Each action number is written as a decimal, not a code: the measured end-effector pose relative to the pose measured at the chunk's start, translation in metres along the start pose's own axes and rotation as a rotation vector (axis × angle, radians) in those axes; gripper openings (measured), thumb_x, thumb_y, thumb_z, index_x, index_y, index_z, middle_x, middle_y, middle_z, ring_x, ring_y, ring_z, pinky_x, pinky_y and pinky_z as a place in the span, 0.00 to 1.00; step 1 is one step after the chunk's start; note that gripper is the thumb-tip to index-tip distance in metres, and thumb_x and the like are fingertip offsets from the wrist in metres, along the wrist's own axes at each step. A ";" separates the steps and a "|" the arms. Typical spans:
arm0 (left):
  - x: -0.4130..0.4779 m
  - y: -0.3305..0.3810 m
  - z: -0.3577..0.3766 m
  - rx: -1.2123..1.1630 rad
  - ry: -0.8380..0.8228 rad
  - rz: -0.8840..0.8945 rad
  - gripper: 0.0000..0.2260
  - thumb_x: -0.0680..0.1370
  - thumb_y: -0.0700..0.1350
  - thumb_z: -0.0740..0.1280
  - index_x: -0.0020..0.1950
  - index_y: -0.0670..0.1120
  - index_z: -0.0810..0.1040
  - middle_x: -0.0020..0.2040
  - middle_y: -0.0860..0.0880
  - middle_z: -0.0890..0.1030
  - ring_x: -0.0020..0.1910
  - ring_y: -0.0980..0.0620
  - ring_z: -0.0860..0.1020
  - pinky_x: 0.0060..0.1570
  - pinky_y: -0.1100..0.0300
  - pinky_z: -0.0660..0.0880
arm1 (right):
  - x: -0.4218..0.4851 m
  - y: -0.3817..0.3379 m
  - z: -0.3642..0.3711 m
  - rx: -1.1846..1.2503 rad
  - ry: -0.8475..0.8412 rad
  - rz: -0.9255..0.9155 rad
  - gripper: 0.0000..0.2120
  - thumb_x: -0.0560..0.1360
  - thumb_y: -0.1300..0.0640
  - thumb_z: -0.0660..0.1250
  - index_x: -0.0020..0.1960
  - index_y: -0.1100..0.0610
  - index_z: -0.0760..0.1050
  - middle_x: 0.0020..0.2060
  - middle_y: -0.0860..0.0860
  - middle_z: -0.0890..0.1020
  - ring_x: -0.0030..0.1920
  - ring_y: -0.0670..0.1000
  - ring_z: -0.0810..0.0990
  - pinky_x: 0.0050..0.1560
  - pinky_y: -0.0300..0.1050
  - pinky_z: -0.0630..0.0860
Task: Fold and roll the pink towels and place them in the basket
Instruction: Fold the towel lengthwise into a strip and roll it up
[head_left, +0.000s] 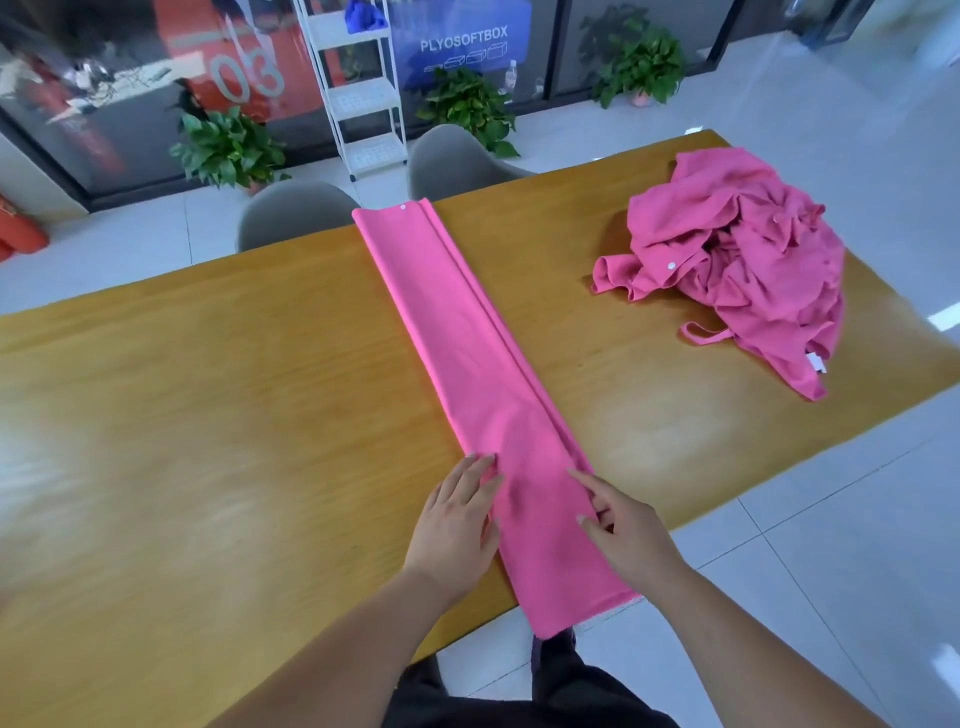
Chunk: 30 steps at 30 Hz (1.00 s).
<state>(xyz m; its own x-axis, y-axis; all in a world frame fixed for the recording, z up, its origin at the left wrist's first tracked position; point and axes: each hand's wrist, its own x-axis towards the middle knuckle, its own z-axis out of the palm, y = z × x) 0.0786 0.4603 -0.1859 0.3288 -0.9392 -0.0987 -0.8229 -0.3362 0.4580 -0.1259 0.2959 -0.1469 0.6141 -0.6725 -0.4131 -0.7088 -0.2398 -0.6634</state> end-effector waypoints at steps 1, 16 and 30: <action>-0.008 0.002 0.003 0.013 -0.011 0.009 0.25 0.85 0.51 0.60 0.83 0.54 0.62 0.86 0.56 0.52 0.85 0.55 0.44 0.83 0.50 0.55 | -0.009 0.004 0.003 -0.004 0.006 0.000 0.31 0.82 0.54 0.69 0.74 0.24 0.64 0.49 0.36 0.79 0.45 0.39 0.80 0.50 0.41 0.80; -0.105 0.115 0.072 0.086 0.031 -0.268 0.36 0.78 0.70 0.62 0.82 0.56 0.60 0.82 0.53 0.54 0.81 0.48 0.56 0.81 0.48 0.60 | -0.051 0.064 -0.011 0.324 -0.125 0.003 0.15 0.79 0.65 0.73 0.54 0.45 0.86 0.49 0.48 0.87 0.44 0.50 0.87 0.49 0.47 0.86; -0.101 0.179 0.091 -0.142 0.218 -0.804 0.20 0.81 0.55 0.66 0.70 0.56 0.65 0.55 0.57 0.78 0.46 0.50 0.80 0.52 0.50 0.76 | -0.059 0.058 -0.044 0.491 -0.060 -0.172 0.11 0.79 0.64 0.74 0.53 0.48 0.87 0.49 0.45 0.87 0.48 0.46 0.85 0.50 0.39 0.83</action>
<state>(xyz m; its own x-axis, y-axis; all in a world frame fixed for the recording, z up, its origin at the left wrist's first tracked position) -0.1442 0.4890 -0.1746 0.8834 -0.3787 -0.2759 -0.2393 -0.8709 0.4293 -0.2187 0.2904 -0.1338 0.7363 -0.6075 -0.2979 -0.3584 0.0233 -0.9333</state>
